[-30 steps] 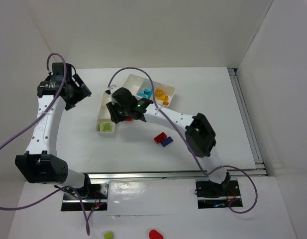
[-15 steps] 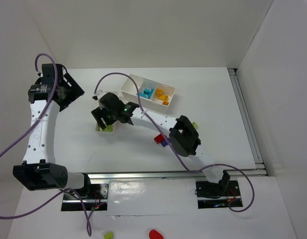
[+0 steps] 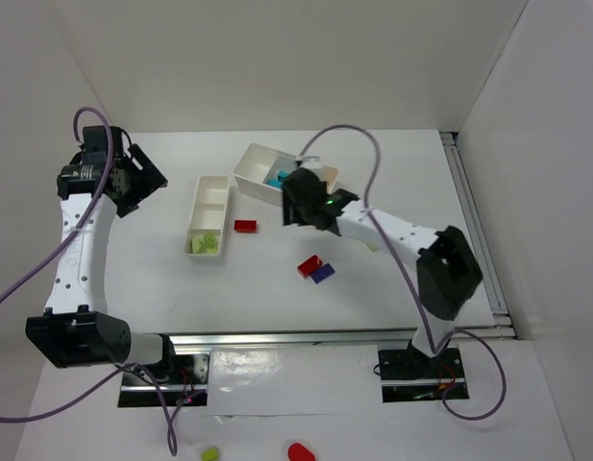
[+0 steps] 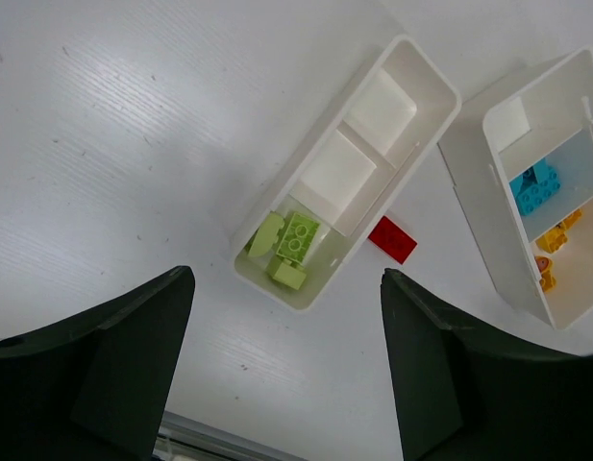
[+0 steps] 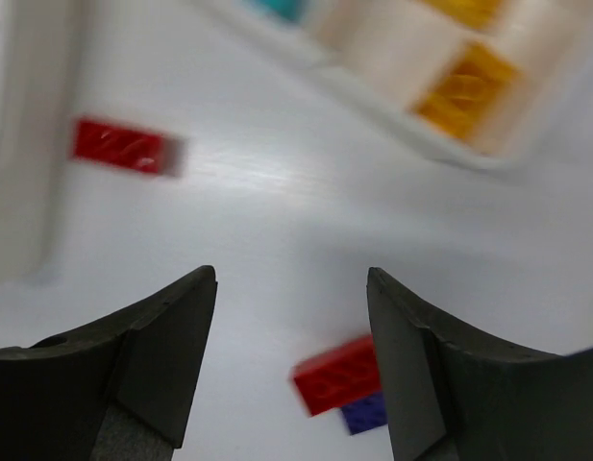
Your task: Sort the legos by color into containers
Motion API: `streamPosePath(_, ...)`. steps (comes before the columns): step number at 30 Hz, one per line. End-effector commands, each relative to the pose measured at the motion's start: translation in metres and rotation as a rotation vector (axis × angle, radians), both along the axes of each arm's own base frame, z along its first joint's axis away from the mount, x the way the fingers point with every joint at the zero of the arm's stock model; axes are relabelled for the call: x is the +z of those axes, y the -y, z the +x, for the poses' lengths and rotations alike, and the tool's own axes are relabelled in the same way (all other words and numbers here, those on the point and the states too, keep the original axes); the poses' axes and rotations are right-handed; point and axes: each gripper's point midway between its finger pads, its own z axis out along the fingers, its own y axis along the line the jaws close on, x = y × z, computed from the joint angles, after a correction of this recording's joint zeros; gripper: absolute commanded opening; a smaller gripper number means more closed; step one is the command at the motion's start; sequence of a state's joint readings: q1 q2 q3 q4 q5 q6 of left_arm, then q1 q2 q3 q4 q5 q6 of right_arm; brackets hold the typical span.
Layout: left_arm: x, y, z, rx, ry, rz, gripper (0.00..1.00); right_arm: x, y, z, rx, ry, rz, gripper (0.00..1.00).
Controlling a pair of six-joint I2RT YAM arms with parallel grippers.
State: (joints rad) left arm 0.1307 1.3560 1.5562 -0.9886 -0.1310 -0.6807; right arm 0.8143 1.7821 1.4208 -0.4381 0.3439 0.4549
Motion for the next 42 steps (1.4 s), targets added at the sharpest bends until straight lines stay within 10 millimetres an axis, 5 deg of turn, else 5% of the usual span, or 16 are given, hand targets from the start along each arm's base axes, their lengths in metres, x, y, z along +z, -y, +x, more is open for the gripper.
streamPosePath(1, -0.002, 0.008, 0.009, -0.056, 0.023, -0.017, 0.88, -0.029, 0.112, -0.007, -0.423, -0.094, -0.047, 0.72)
streamPosePath(5, -0.004, 0.012, 0.010, -0.072, 0.024, -0.024, 0.88, -0.046, 0.177, -0.015, -0.614, -0.147, -0.034, 0.80)
streamPosePath(7, -0.008, 0.012, 0.011, -0.079, 0.012, -0.019, 0.88, -0.052, 0.196, -0.012, -0.669, -0.180, 0.000, 0.92)
streamPosePath(11, -0.010, 0.013, 0.015, -0.094, 0.010, -0.022, 0.88, -0.070, 0.215, -0.009, -0.747, -0.262, 0.017, 0.96)
streamPosePath(26, -0.022, 0.021, 0.017, -0.129, -0.016, -0.043, 0.87, -0.106, 0.229, 0.011, -0.864, -0.335, 0.039, 0.83)
streamPosePath(29, -0.022, 0.021, 0.017, -0.129, -0.016, -0.043, 0.87, -0.111, 0.231, 0.009, -0.863, -0.335, 0.020, 0.71)
streamPosePath(34, -0.018, 0.021, 0.019, -0.129, -0.007, -0.042, 0.87, -0.100, 0.216, 0.010, -0.804, -0.299, 0.009, 0.36)
streamPosePath(37, -0.018, 0.022, 0.019, -0.135, -0.006, -0.049, 0.87, -0.082, 0.199, 0.016, -0.745, -0.267, 0.006, 0.33)
streamPosePath(40, -0.018, 0.022, 0.019, -0.135, -0.006, -0.049, 0.87, -0.054, 0.154, 0.020, -0.577, -0.203, 0.021, 0.33)
streamPosePath(42, -0.018, 0.022, 0.019, -0.135, -0.006, -0.049, 0.87, -0.030, 0.098, 0.016, -0.357, -0.156, 0.056, 0.33)
